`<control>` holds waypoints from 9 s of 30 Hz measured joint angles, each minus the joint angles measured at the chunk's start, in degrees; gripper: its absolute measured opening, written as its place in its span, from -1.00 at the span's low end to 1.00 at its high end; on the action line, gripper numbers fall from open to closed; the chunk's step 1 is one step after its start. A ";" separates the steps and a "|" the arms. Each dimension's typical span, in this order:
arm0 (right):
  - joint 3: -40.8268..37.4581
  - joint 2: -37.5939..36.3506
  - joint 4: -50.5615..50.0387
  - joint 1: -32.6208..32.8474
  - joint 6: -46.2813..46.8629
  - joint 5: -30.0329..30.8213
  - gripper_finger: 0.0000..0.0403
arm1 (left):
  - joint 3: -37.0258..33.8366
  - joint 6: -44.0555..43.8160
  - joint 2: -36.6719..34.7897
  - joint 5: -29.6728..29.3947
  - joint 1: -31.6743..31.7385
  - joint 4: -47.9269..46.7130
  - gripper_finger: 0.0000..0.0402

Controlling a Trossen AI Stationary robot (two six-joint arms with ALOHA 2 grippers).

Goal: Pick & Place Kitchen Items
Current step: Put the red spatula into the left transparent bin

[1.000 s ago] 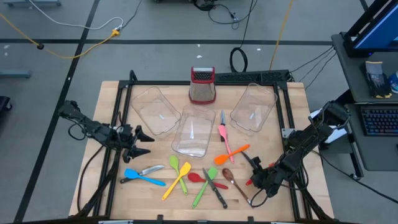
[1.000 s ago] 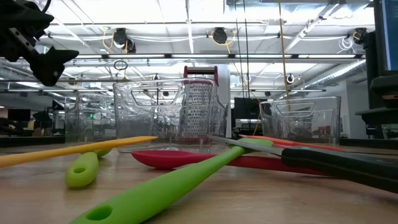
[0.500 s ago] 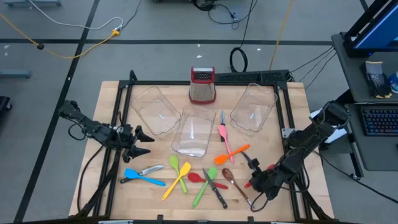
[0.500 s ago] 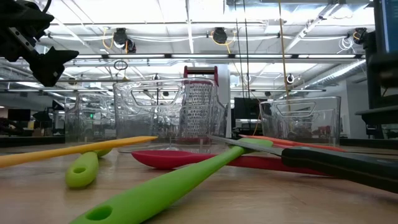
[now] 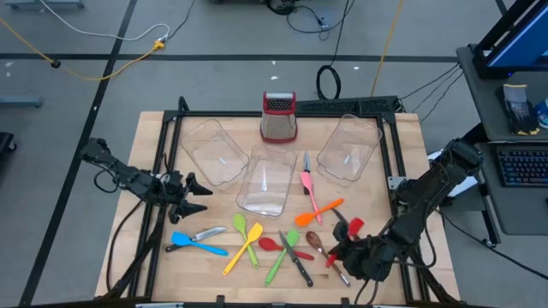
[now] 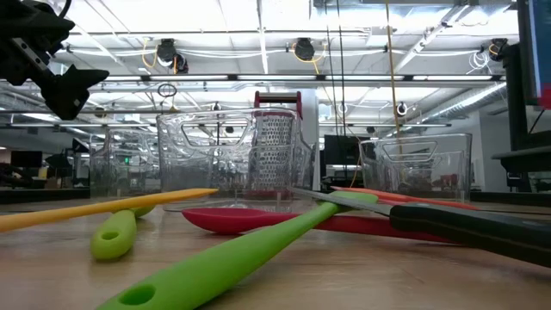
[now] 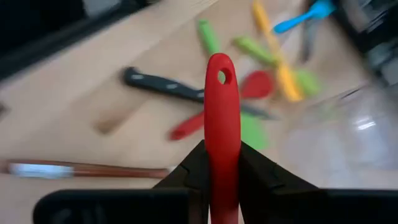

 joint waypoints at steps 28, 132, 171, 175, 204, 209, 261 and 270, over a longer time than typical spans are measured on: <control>0.82 12.35 46.96 -19.06 -77.67 17.11 -0.80 | -0.11 -23.17 0.02 -8.06 0.01 5.91 0.53; 22.21 32.51 38.36 -21.14 -75.27 7.89 -0.35 | 36.96 -19.06 68.07 20.46 18.54 13.99 -0.97; 0.16 6.45 36.77 -14.55 -41.57 14.53 -0.96 | 36.96 -33.28 33.71 21.68 61.28 -28.24 -0.98; -7.89 -2.29 36.73 -14.19 -31.60 7.11 -0.99 | 36.96 -34.45 36.66 26.86 68.03 -28.73 -0.98; -29.67 -21.18 36.74 -14.19 -2.56 -8.01 -0.99 | 36.96 -32.94 58.19 39.52 81.04 -31.92 -0.98; -29.67 -21.18 36.74 -14.19 -2.58 -8.01 -0.99 | 36.96 -29.59 58.29 39.53 78.67 -32.35 -0.98; -29.70 -21.14 36.74 -14.21 -1.02 -7.79 -1.00 | 37.18 -24.75 69.79 35.28 72.68 -33.38 -0.93; -29.70 -21.14 36.74 -14.19 -1.02 -7.79 -0.99 | 37.07 -24.47 69.83 34.88 72.60 -33.38 -0.84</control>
